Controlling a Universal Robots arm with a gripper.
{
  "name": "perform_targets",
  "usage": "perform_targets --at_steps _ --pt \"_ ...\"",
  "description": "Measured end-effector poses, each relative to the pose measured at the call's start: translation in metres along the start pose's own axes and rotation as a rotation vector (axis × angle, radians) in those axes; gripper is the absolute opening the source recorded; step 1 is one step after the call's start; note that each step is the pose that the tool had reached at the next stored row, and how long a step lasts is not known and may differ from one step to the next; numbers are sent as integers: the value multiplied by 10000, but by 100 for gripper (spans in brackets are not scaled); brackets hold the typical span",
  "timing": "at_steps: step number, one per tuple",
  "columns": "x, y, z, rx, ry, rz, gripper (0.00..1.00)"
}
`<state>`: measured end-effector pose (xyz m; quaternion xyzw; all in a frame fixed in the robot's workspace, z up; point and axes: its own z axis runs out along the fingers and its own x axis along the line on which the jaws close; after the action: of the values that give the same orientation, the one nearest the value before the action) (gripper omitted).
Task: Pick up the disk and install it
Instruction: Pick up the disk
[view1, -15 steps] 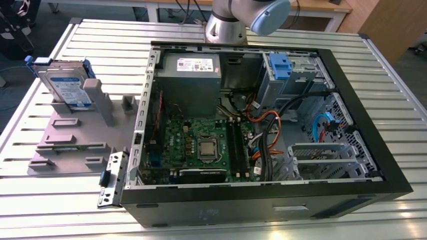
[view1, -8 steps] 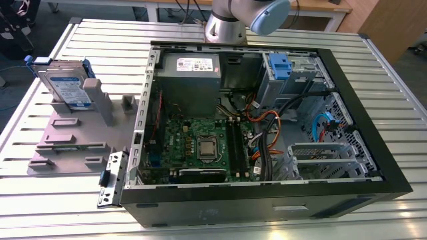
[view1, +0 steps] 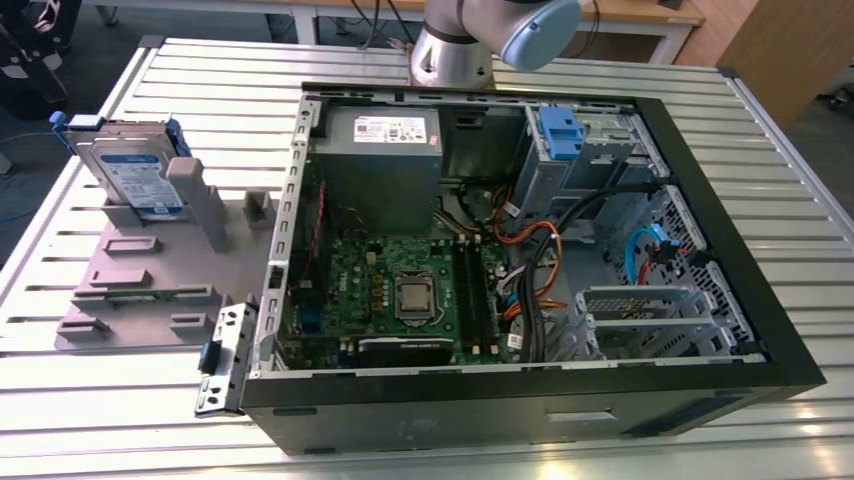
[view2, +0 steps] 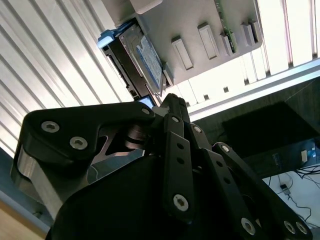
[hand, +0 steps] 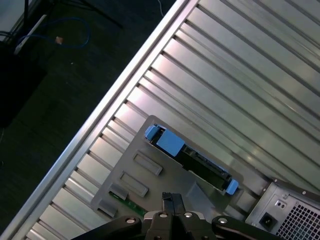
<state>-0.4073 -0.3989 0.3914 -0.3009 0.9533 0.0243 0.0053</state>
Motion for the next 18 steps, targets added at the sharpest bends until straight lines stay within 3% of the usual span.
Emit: perform_targets --at_steps 18 --pt "2 0 0 -2 4 -86 11"
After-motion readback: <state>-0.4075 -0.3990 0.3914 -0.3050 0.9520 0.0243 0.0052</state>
